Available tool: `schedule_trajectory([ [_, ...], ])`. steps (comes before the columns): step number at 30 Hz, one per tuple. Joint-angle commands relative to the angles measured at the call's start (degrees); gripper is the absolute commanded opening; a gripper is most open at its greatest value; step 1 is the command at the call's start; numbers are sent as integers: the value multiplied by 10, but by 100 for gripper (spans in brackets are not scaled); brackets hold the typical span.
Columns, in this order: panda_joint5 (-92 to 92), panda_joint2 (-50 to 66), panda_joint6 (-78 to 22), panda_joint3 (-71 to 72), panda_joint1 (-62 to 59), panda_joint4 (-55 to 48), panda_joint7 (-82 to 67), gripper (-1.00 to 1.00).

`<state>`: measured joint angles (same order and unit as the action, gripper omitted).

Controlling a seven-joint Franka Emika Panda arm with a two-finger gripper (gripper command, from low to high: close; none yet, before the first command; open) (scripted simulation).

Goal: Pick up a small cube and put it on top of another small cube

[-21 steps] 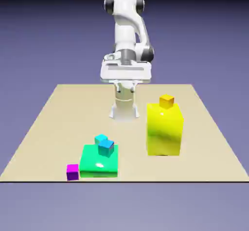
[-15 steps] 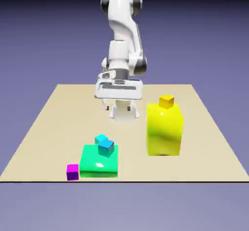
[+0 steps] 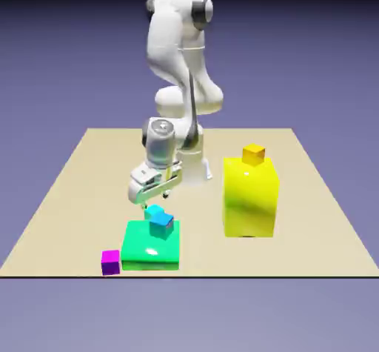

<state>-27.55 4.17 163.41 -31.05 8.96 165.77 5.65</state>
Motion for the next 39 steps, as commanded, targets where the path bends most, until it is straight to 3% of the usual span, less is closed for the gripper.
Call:
schedule_trajectory([
  [1,7,21,19,8,-7,-2,-3,0],
  [6,36,109,99,42,-36,-10,-18,0],
  [7,36,109,99,42,-36,-10,-18,-100],
  [19,-28,-83,-75,-32,27,8,14,-100],
  [39,276,159,-159,-148,158,-301,-459,-100],
])
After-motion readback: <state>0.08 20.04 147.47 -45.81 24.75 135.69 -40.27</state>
